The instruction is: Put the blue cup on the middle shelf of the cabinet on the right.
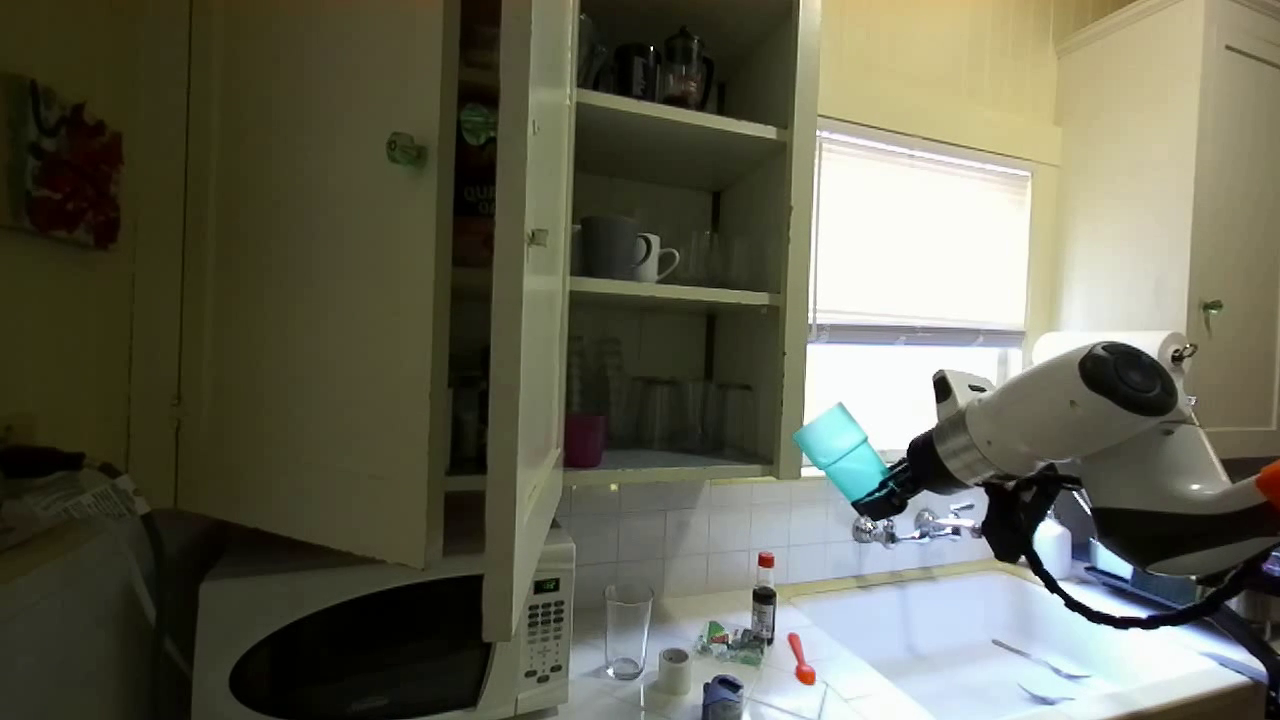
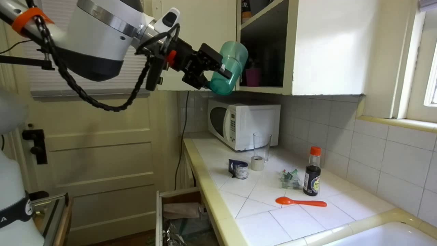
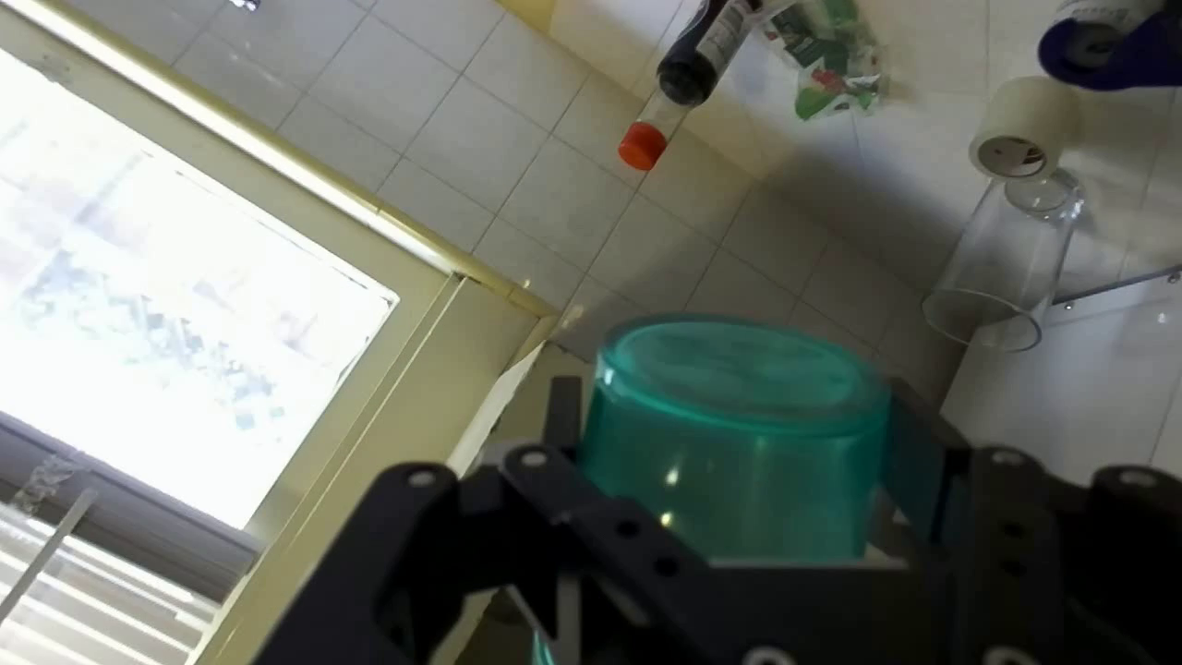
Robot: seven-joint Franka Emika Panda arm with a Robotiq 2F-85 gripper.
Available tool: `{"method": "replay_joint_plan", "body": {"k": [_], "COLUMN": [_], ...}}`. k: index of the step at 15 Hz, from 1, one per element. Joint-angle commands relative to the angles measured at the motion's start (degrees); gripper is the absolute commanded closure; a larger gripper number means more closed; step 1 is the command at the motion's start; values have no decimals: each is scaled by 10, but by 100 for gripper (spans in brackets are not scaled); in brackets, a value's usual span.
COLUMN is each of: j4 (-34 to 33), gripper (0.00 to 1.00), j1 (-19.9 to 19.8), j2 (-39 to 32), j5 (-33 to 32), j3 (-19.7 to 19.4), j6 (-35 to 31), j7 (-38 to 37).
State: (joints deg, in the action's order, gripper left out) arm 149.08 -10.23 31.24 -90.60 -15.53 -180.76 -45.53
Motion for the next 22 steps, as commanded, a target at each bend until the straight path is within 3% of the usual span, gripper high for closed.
{"method": "replay_joint_plan", "body": {"k": [1,3,4,9,10,14,17,20,22], "j4": [-7,-4,-14,-13,-24,-132,-212,-295,-367], "gripper": [48,48,23,23,48,48,48,48,48], "j1": [3,10,2,4,3,-11,-11,-16,-2], "j2": [35,48,24,35,20,3,-23,-53,-85], "j5": [49,97,60,81,82,65,45,-11,-77], "j3": [23,21,22,22,29,64,84,107,101], "j6": [42,57,33,42,37,45,37,25,-26], "j7": [41,69,39,54,15,-96,-119,-178,-244]}}
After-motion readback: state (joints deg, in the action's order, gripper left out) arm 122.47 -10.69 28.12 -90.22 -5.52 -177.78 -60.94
